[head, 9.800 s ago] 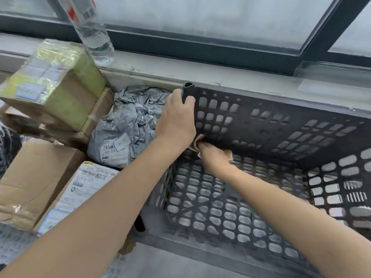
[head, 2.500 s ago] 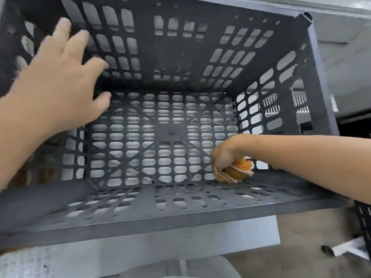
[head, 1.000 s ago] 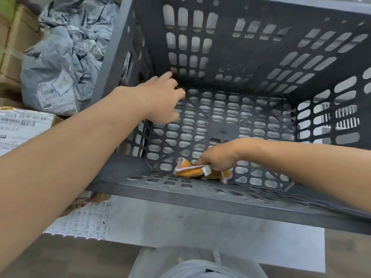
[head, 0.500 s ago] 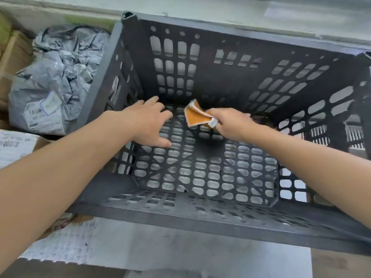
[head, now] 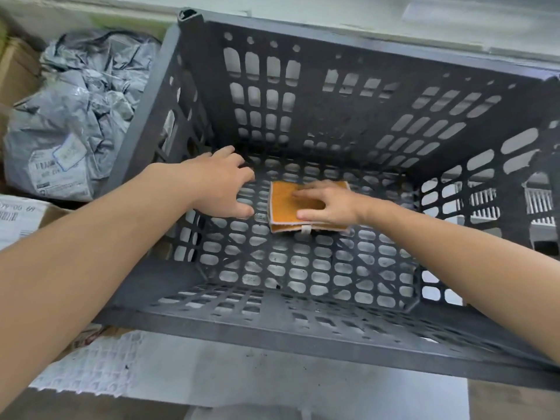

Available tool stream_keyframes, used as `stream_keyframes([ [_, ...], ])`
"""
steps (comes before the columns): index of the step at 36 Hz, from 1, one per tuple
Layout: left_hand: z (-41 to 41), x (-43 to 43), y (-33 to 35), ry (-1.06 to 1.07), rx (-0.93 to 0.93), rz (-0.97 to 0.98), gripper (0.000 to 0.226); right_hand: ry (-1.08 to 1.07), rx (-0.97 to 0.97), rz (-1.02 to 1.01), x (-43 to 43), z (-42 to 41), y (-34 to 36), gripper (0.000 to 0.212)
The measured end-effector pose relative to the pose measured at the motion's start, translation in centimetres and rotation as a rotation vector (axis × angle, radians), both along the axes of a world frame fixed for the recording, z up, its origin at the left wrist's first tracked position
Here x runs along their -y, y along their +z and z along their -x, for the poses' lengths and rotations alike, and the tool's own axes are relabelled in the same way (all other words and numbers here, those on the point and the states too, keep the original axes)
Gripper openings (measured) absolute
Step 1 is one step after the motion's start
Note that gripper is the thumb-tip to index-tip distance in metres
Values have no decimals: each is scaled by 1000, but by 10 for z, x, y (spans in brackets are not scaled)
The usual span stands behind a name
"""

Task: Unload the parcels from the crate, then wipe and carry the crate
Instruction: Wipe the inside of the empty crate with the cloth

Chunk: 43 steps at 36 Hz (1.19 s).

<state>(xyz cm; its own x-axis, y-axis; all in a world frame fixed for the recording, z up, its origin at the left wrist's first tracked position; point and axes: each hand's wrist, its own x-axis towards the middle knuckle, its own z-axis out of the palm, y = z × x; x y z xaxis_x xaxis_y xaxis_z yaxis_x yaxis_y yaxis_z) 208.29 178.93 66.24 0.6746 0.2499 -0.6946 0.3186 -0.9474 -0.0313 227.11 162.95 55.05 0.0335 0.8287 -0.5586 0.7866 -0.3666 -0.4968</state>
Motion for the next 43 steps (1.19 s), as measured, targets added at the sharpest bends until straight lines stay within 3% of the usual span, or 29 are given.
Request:
stream_keyframes([
  [3, 1, -1, 1, 5, -1, -3, 74, -32, 197, -205, -5, 8, -7, 66],
  [7, 1, 0, 2, 20, -13, 3, 74, 147, 404, -154, -7, 13, -27, 100],
  [11, 2, -2, 1, 40, -16, 10, 74, 195, 483, -149, -2, 16, -42, 111],
  [17, 1, -3, 1, 51, -16, 14, 75, 193, 606, -242, 1, 14, -45, 96],
  [27, 0, -4, 3, 58, -17, 24, 75, 36, 748, -92, 58, -49, -32, 68],
  [34, 1, -5, 3, 71, -16, 35, 74, -64, 650, -184, 51, -52, -10, 60],
  [43, 2, -9, 1, 85, -16, 31, 74, 35, 425, -376, -63, 43, -15, 55],
])
